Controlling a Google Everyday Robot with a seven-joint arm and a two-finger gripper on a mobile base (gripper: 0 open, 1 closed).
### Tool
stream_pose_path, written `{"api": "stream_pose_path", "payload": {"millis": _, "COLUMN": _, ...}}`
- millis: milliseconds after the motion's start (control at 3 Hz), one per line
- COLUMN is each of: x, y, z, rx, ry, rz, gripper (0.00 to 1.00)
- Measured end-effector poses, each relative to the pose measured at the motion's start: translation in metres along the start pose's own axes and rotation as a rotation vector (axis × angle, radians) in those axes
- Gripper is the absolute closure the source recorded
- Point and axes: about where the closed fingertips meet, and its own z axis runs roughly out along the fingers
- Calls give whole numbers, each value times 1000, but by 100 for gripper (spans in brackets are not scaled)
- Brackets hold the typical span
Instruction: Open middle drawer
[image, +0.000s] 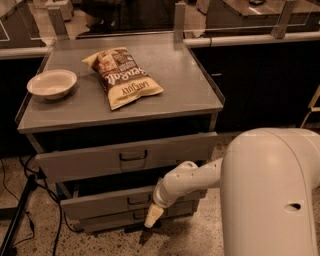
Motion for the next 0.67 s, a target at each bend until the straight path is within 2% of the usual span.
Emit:
{"api": "stream_pose_path", "payload": {"millis": 333, "x": 8, "y": 37, "z": -35, "rx": -38, "ry": -9, "rz": 16, "gripper": 0}}
{"api": "stream_pose_path", "payload": {"millis": 667, "x": 14, "y": 82, "z": -82, "rx": -72, "ry": -39, "rz": 41, "gripper": 0}}
